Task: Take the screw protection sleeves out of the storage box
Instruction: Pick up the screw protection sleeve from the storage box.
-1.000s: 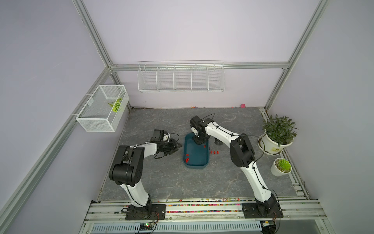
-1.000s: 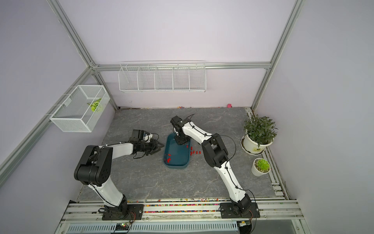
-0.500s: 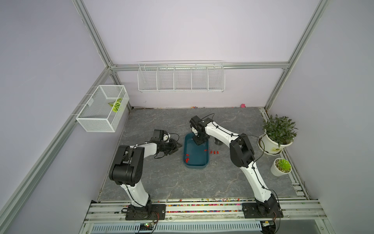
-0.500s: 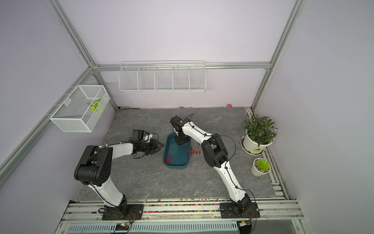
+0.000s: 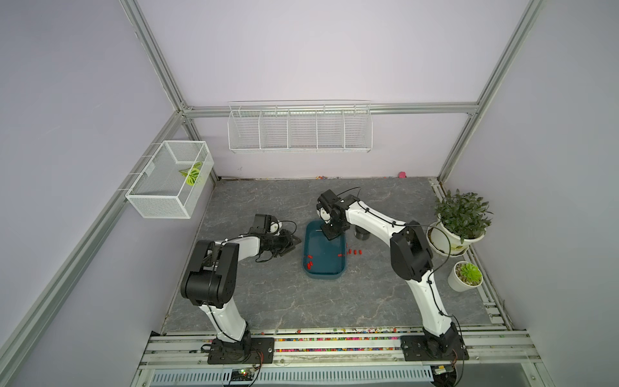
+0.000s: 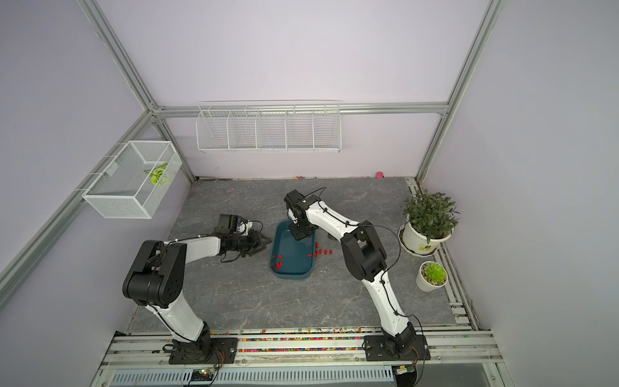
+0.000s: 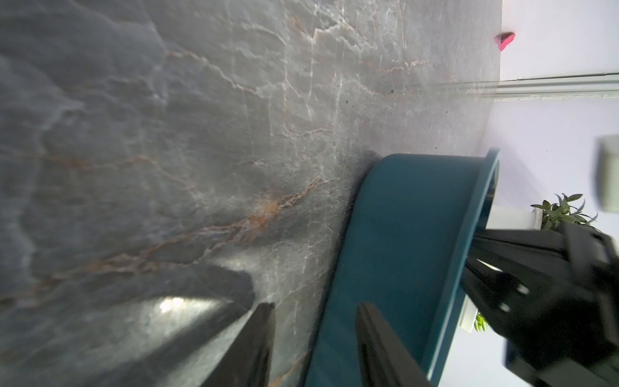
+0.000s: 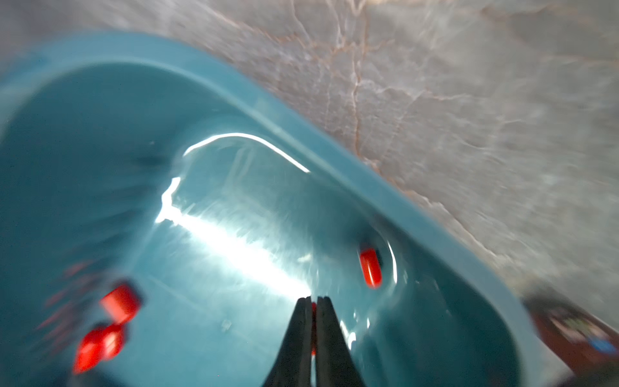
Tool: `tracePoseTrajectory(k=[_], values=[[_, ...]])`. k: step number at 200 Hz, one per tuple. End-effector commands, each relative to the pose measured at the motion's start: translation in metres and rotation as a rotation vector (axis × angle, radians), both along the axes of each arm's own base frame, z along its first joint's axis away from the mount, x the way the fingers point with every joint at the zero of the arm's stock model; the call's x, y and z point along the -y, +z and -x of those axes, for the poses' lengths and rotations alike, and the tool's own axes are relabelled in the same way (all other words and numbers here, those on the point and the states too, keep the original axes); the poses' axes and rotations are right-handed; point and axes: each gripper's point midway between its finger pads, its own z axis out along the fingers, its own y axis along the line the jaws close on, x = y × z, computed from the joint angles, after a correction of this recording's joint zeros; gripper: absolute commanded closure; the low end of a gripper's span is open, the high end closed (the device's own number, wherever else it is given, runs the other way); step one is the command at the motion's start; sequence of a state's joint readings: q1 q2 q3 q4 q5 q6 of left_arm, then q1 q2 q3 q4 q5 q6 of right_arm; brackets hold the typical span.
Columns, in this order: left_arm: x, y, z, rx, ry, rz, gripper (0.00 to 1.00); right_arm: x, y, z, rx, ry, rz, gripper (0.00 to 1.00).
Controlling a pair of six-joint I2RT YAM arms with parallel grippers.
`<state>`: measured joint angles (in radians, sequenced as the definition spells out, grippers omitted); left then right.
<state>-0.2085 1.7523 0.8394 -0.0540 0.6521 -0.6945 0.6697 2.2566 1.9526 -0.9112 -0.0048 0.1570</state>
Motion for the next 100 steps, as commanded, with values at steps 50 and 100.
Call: tracePoseTrajectory(k=[50,100], values=[[0.0,0.003,-0.004,0.019,-0.009,-0.002,0.54,0.023,0.066,0.017,0.077,-0.039,-0.115,0.92],[0.0,0.003,-0.004,0.02,-0.011,0.0,0.54,0.049,0.076,0.03,0.089,-0.083,-0.134,0.92]])
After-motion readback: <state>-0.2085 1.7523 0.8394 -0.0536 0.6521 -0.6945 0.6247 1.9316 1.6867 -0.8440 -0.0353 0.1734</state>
